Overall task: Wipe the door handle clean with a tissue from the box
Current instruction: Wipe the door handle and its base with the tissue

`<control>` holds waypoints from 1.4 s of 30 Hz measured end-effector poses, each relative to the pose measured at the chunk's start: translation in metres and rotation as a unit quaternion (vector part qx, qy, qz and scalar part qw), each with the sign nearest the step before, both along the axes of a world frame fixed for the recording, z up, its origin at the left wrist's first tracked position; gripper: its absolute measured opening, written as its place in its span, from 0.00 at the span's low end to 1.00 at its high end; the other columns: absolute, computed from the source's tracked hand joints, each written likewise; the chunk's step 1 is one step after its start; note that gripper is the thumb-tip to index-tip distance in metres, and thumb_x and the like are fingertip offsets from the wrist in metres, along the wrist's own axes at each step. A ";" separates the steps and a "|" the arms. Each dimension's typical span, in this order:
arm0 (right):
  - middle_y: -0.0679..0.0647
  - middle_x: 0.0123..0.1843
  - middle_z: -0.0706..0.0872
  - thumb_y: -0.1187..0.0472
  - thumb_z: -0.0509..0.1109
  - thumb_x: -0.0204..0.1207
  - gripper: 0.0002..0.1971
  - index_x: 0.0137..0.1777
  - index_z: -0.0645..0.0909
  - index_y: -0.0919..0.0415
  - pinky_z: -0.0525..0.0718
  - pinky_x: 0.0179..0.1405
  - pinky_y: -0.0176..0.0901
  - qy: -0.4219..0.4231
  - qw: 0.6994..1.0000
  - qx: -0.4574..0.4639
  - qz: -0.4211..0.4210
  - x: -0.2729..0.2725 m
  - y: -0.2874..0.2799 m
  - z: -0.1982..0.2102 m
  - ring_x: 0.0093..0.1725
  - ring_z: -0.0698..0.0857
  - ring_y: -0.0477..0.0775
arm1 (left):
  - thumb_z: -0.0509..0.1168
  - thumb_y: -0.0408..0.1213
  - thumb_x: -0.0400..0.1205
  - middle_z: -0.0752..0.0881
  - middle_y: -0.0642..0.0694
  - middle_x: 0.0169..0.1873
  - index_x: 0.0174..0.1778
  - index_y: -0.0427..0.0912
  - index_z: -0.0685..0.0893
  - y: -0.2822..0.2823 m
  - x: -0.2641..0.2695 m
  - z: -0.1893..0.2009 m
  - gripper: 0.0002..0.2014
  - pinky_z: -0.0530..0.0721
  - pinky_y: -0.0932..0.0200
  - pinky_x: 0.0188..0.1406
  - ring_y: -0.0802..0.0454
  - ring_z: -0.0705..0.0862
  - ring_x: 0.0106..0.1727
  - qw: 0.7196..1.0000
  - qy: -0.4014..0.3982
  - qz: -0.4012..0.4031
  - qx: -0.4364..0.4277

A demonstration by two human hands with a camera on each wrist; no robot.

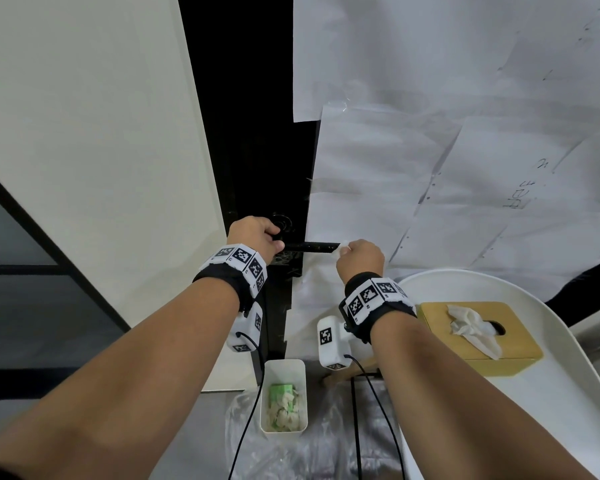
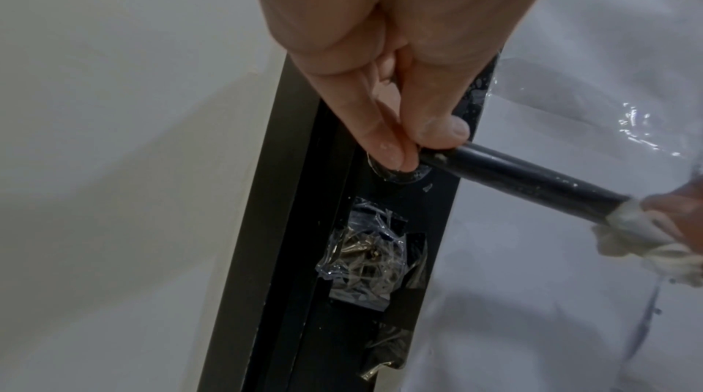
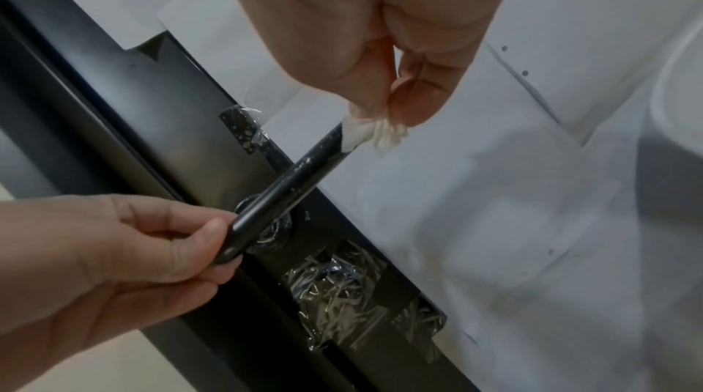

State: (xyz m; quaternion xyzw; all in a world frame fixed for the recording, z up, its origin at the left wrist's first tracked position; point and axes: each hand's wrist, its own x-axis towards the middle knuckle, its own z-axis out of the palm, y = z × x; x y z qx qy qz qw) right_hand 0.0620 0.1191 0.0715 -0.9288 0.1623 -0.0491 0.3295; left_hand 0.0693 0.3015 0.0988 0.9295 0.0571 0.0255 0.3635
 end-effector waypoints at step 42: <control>0.61 0.53 0.76 0.68 0.67 0.75 0.08 0.54 0.78 0.62 0.76 0.44 0.44 -0.066 0.981 -0.104 0.147 -0.009 0.020 0.039 0.45 0.78 0.60 | 0.74 0.41 0.76 0.92 0.48 0.43 0.57 0.46 0.87 0.007 0.006 -0.005 0.14 0.77 0.69 0.50 0.54 0.88 0.49 1.000 0.009 -0.019 -0.017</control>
